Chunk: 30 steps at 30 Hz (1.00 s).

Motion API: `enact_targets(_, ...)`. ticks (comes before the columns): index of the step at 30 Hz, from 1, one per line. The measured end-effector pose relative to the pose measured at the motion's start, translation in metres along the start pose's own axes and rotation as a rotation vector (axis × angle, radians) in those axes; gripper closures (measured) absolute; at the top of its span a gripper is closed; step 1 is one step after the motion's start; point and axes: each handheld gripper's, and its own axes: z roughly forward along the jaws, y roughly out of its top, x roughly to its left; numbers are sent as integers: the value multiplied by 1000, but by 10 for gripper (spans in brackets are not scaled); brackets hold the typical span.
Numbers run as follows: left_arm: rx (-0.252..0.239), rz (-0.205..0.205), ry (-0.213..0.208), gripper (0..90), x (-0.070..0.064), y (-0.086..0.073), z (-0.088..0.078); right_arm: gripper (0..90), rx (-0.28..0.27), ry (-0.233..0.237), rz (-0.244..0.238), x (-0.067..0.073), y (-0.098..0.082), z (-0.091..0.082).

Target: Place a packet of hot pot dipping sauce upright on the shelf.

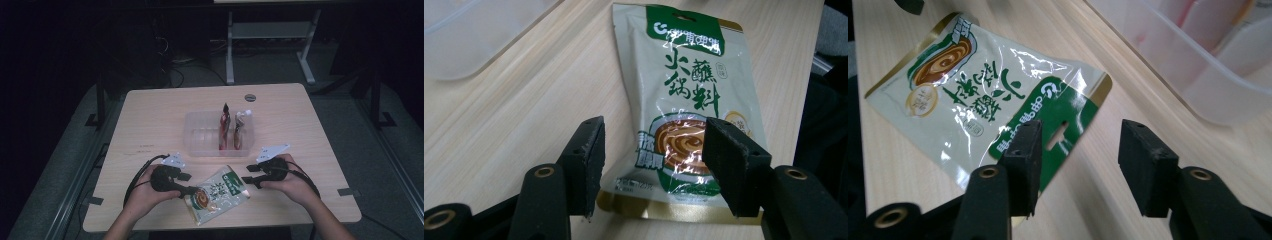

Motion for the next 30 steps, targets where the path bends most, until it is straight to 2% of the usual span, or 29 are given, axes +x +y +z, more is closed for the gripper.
enact_targets(2, 8, 11, 4, 393, -3, 3, 6, 481, 3, -16, -2, 0, -6, -4)
enact_targets(3, 14, 16, 5, 383, -4, 4, 8, 472, 13, -19, 12, 1, -9, -6)
enact_targets(6, 40, 52, -10, 399, -7, 9, 17, 430, 13, -27, 16, 0, -17, -11)
enact_targets(7, 45, 59, -12, 403, -7, 10, 19, 411, 13, -22, 35, -1, -18, -13)
enact_targets(11, 59, 82, -10, 403, -11, 14, 32, 344, -8, -27, 46, -6, -19, -13)
enact_targets(12, 68, 84, -7, 409, -12, 14, 36, 326, -5, -25, 63, -6, -19, -13)
enact_targets(15, 99, 101, 7, 422, -11, 12, 41, 278, 0, -24, 58, -8, -19, -11)
enact_targets(17, 93, 81, 1, 419, -10, 10, 44, 265, 3, -23, 65, -8, -19, -10)
enact_targets(19, 93, 72, -12, 409, -8, 8, 45, 245, -2, -21, 51, -8, -19, -9)
enact_targets(21, 82, 79, -13, 402, -8, 6, 46, 223, 0, -20, 42, -8, -18, -9)
enact_targets(24, 64, 103, -16, 380, -10, 3, 46, 202, -3, -22, 53, -9, -19, -8)
enact_targets(26, 53, 141, -13, 325, -12, 0, 47, 201, -1, -27, 64, -9, -19, -8)
enact_targets(30, 69, 155, 18, 305, -15, 2, 48, 197, -4, -33, 67, -11, -19, -8)
